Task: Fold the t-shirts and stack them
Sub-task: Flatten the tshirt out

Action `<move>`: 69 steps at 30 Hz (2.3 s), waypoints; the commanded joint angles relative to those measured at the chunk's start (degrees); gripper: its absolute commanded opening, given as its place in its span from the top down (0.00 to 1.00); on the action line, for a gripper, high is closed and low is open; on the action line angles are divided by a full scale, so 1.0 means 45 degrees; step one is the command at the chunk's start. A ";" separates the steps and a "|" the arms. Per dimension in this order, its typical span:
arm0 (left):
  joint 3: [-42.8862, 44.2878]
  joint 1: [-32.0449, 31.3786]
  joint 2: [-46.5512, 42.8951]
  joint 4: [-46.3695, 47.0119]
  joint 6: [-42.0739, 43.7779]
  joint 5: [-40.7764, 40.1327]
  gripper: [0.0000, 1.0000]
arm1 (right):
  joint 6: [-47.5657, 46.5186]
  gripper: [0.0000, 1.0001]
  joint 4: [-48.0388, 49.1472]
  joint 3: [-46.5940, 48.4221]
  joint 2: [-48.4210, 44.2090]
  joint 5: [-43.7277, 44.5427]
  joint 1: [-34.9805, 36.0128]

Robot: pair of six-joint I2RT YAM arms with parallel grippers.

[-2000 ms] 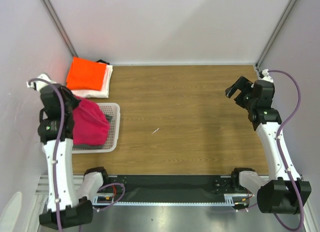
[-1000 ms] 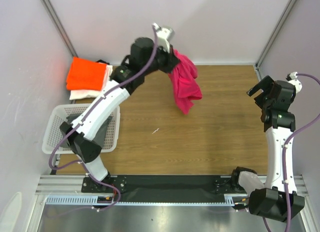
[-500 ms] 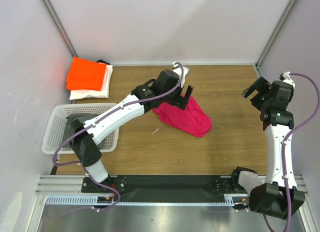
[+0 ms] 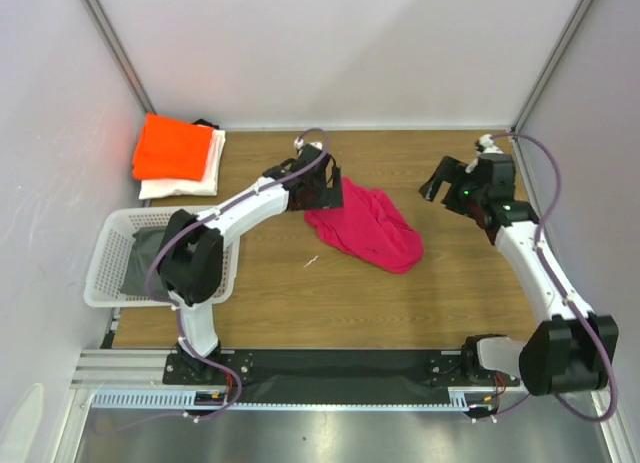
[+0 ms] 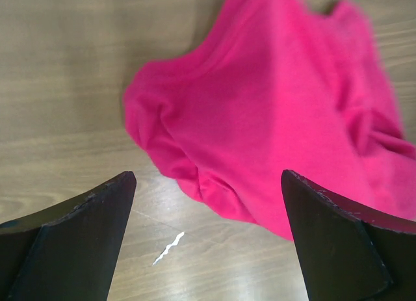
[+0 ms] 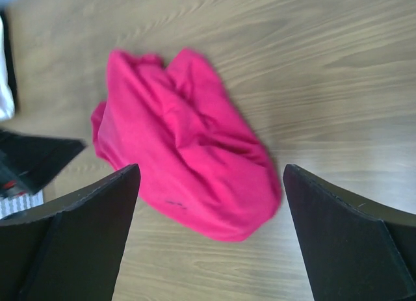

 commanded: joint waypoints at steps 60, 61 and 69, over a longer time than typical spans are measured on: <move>0.6248 -0.5084 -0.0557 -0.3148 0.3875 -0.1908 0.00 | -0.0227 0.00 -0.2082 0.1626 -0.1092 -0.0271 -0.2342; 0.6228 -0.4653 -0.0715 -0.3672 0.3001 -0.1637 0.00 | -0.0402 0.00 -0.1888 0.1508 -0.1093 -0.0489 -0.2303; -0.1441 0.0791 -0.4639 -0.1377 -0.0444 0.1290 0.00 | -0.2666 0.00 0.0514 0.0317 -0.0256 0.0404 0.2549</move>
